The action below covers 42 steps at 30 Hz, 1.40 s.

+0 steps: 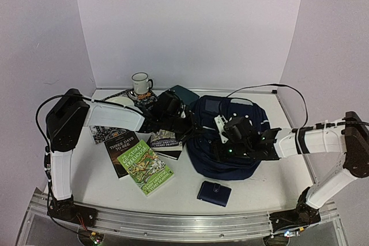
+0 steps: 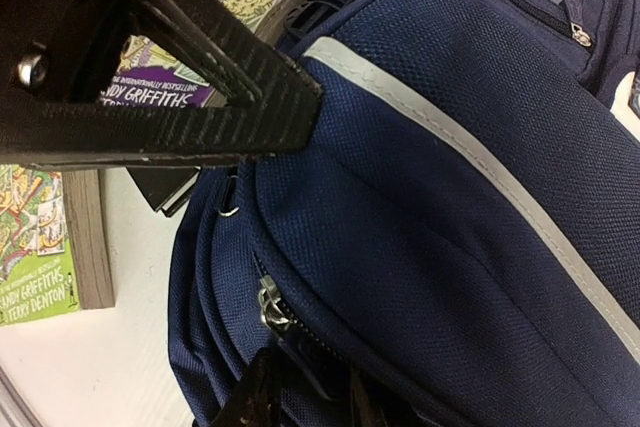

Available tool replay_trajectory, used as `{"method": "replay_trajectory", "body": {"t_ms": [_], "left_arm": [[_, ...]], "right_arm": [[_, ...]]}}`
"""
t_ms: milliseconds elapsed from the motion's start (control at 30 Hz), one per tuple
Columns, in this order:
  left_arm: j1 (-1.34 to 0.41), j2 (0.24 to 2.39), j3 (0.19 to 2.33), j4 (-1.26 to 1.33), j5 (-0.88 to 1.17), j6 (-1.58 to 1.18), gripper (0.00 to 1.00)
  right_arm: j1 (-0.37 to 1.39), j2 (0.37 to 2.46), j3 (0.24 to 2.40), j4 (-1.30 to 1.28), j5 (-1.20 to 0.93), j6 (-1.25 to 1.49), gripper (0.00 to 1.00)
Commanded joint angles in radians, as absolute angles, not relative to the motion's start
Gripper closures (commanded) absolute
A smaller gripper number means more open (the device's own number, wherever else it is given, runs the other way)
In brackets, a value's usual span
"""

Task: Pack the student bag
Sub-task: Zip the lower front pocket of the student bag.

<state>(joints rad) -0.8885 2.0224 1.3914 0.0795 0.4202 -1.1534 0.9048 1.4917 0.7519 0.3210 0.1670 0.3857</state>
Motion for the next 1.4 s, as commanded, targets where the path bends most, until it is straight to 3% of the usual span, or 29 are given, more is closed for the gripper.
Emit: {"method": "replay_trajectory", "body": {"t_ms": [0, 233, 633, 967, 1100, 1167, 1267, 1367], "left_arm": [[-0.904, 1.933, 1.428, 0.171, 0.426, -1.154, 1.0], [-0.897, 1.929, 1.418, 0.166, 0.39, -1.121, 1.0], [-0.767, 1.994, 1.458, 0.022, 0.331, -0.938, 1.0], [-0.643, 2.153, 1.699, -0.212, 0.351, -0.692, 1.0], [-0.635, 2.224, 1.813, -0.279, 0.355, -0.602, 1.0], [-0.636, 2.234, 1.838, -0.283, 0.384, -0.603, 0.94], [-0.64, 2.207, 1.837, -0.283, 0.407, -0.639, 0.73], [-0.652, 2.141, 1.798, -0.281, 0.401, -0.686, 0.59]], "right_arm": [[0.908, 1.517, 0.793, 0.342, 0.24, 0.348, 0.8], [0.908, 1.459, 0.768, 0.301, 0.239, 0.341, 0.99], [0.907, 1.261, 0.734, -0.094, 0.22, 0.36, 1.0], [0.906, 1.131, 0.691, -0.317, 0.299, 0.401, 1.0], [0.907, 1.149, 0.719, -0.257, 0.203, 0.394, 1.0], [0.906, 1.192, 0.754, -0.198, 0.156, 0.39, 1.0], [0.906, 1.261, 0.811, -0.137, 0.131, 0.383, 1.0], [0.905, 1.318, 0.868, -0.113, 0.121, 0.376, 1.0]]}}
